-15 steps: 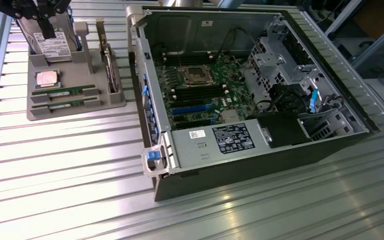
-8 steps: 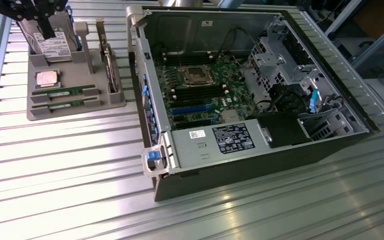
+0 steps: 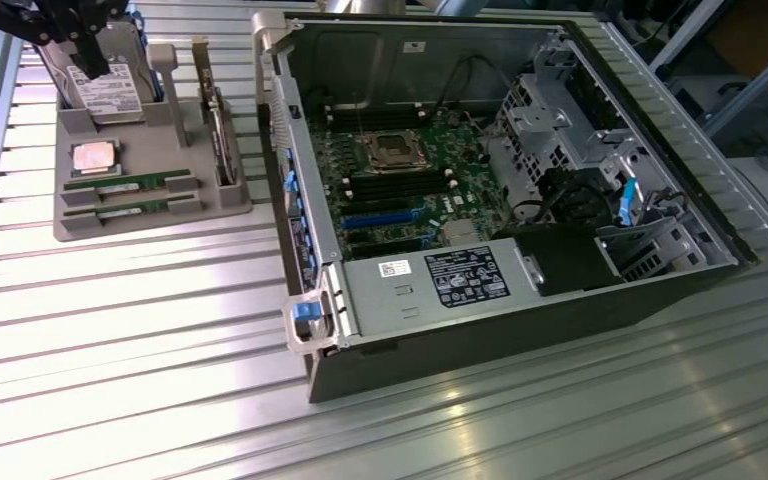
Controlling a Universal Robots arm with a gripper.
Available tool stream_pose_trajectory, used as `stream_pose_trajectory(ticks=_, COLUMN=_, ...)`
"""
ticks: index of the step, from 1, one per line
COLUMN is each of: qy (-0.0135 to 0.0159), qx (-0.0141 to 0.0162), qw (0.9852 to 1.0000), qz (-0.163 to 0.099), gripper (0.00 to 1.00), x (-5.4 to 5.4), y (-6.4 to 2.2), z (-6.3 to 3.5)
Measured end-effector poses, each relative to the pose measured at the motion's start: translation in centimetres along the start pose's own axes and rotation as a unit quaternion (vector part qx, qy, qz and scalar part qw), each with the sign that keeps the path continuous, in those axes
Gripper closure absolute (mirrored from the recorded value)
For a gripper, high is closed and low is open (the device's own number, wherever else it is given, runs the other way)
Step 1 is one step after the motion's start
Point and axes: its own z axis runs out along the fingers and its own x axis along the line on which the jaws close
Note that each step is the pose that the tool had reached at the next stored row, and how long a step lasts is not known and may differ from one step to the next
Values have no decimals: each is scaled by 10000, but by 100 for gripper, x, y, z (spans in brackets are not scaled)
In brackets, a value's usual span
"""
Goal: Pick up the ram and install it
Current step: 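Pick up the ram and move it above insertion slot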
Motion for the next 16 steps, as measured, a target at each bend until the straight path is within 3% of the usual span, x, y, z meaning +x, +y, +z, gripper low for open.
stream_pose_trajectory(ticks=2, qy=8, qx=-4, qw=9999, qz=-173, gripper=89, x=0, y=0, z=0)
stream_pose_trajectory(ticks=5, qy=25, qx=-14, qw=9984, qz=-564, gripper=89, x=0, y=0, z=0)
stream_pose_trajectory(ticks=11, qy=56, qx=-31, qw=9921, qz=-1251, gripper=89, x=0, y=0, z=0)
stream_pose_trajectory(ticks=14, qy=63, qx=-35, qw=9898, qz=-1423, gripper=89, x=0, y=0, z=0)
stream_pose_trajectory(ticks=16, qy=73, qx=-40, qw=9863, qz=-1645, gripper=89, x=0, y=0, z=0)
